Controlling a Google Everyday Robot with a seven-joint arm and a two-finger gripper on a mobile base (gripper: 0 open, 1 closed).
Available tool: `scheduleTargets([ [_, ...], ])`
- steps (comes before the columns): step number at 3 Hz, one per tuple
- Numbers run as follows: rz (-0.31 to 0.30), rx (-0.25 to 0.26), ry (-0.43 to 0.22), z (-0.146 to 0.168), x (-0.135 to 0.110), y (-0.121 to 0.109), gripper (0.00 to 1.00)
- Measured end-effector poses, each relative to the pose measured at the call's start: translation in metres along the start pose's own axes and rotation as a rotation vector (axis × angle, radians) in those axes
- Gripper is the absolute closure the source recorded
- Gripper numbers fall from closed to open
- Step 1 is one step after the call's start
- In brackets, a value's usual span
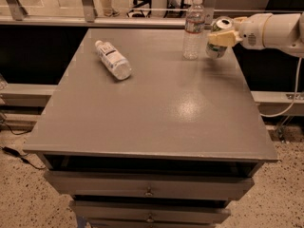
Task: Move 7up can near water bottle
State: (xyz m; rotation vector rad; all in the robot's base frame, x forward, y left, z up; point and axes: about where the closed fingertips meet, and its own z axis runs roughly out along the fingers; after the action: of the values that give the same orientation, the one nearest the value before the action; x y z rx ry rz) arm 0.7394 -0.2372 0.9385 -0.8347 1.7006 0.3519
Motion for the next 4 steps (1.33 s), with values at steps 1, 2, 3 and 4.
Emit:
scheduleTargets([
  [1,0.037,0.003,0.003,0.005,0.010,-0.008,0.96],
  [2,0.059,0.002,0.014,0.005,0.016,-0.011,0.74],
  [3,0.080,-0.014,0.023,0.009,0.021,-0.009,0.43],
  [4,0.091,-0.025,0.028,0.011,0.025,-0.007,0.19],
])
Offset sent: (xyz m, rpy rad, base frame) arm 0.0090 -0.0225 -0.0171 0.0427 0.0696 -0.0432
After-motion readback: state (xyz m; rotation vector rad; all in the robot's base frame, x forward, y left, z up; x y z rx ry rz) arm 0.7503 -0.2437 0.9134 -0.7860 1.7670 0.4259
